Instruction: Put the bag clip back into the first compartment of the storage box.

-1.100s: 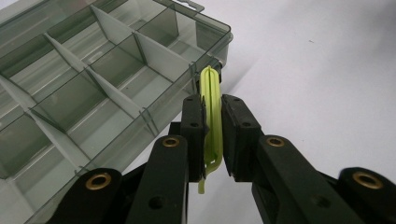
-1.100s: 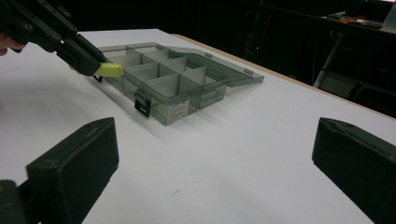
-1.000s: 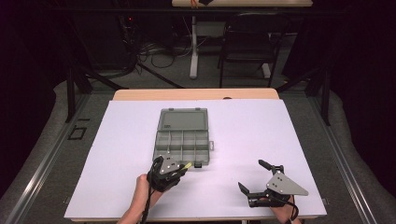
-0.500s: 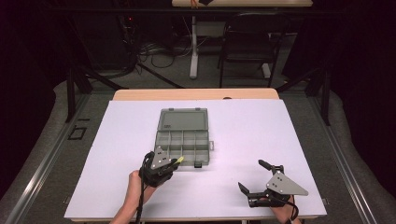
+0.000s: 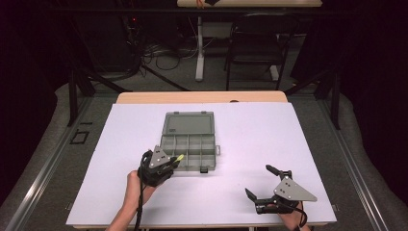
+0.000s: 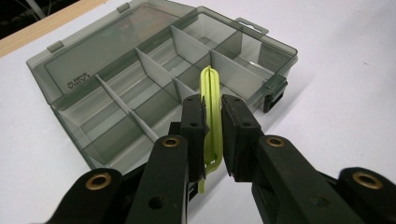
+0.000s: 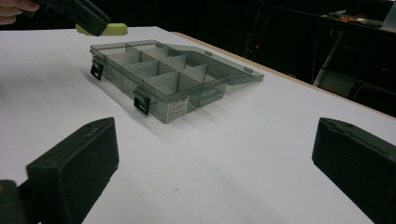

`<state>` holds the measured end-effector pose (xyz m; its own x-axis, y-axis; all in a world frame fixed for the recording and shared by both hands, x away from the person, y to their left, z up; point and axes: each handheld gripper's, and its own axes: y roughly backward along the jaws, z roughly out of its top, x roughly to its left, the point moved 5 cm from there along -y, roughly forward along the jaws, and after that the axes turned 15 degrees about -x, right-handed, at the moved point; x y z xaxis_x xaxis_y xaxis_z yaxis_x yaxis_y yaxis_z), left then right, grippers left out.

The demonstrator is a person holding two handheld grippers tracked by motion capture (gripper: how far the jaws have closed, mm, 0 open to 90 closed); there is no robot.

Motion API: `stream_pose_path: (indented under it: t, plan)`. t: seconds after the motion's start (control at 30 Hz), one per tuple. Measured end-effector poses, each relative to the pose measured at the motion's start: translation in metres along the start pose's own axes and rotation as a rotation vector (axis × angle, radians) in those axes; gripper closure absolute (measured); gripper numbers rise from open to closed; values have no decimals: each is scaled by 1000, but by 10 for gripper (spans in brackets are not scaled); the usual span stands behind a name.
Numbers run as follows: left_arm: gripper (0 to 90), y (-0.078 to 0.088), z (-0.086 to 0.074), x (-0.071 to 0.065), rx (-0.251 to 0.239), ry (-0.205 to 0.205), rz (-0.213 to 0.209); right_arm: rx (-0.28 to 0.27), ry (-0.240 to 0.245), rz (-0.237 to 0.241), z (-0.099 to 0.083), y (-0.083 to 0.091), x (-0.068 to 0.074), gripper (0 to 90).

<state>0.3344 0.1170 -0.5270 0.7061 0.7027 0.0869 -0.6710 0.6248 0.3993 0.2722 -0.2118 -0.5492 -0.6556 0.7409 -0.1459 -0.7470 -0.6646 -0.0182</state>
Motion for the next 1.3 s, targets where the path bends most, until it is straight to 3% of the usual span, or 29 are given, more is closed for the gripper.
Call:
stream_pose_path:
  t: [0.67,1.3]
  plan:
    - [796,-3,11,21,-19,1,38,4,4,-4,0,0,0,4]
    - [797,-18,21,45,-36,19,103,4,7,0,0,1,0,4]
